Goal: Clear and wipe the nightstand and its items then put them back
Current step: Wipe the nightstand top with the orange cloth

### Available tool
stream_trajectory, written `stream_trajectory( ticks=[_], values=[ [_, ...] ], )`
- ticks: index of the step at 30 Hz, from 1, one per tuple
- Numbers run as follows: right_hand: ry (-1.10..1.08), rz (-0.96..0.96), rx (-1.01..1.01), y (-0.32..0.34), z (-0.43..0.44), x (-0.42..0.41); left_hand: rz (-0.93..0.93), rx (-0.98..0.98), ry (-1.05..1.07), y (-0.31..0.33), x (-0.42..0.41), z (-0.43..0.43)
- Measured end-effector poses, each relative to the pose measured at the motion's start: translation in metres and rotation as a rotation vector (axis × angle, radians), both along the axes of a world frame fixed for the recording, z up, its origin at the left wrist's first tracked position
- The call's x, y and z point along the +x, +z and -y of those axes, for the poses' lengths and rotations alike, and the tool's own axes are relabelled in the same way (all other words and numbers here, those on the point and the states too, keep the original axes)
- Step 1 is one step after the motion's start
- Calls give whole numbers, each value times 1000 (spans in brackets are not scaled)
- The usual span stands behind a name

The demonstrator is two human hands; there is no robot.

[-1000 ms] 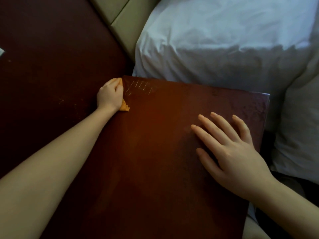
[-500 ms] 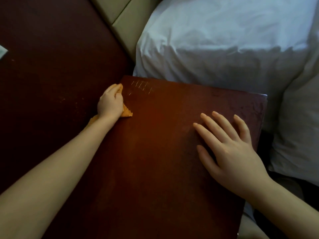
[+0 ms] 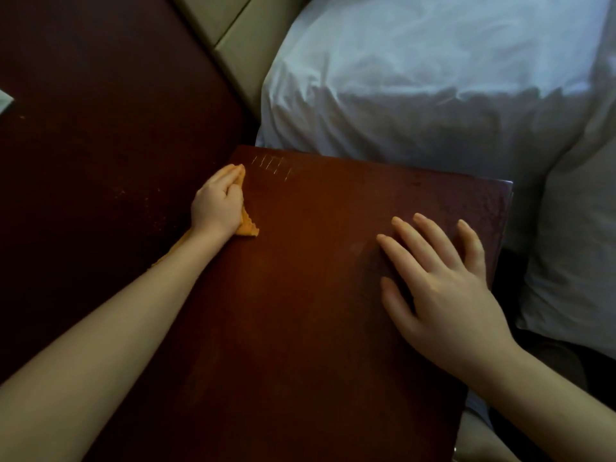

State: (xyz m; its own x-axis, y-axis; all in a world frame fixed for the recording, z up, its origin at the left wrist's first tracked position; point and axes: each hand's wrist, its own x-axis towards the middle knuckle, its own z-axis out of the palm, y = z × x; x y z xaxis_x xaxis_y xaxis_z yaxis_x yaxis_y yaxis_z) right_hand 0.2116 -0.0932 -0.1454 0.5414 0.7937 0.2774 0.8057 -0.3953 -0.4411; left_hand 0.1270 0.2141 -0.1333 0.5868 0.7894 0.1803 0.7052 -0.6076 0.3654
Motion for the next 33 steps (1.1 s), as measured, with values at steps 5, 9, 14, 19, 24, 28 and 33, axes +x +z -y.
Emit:
stream_trajectory(
  ticks=[5, 9, 14, 19, 24, 28, 33],
  values=[
    [4, -7, -2, 1, 0, 0, -1, -24, -32, 0, 0, 5],
    [23, -12, -8, 1, 1, 1, -7, -63, -269, 0, -20, 29],
    [26, -11, -1, 0, 0, 1, -21, 17, -169, -1, -7, 15],
    [23, -10, 3, 0, 0, 1, -18, -1, 117, -1, 29, -7],
    [27, -11, 6, -1, 1, 2, -11, -22, -86, 0, 15, 0],
    [17, -9, 13, -1, 0, 1, 116, -53, -157, -3, -4, 10],
    [1, -3, 10, -1, 0, 1, 37, 20, -13, 2, 21, -2]
  ],
)
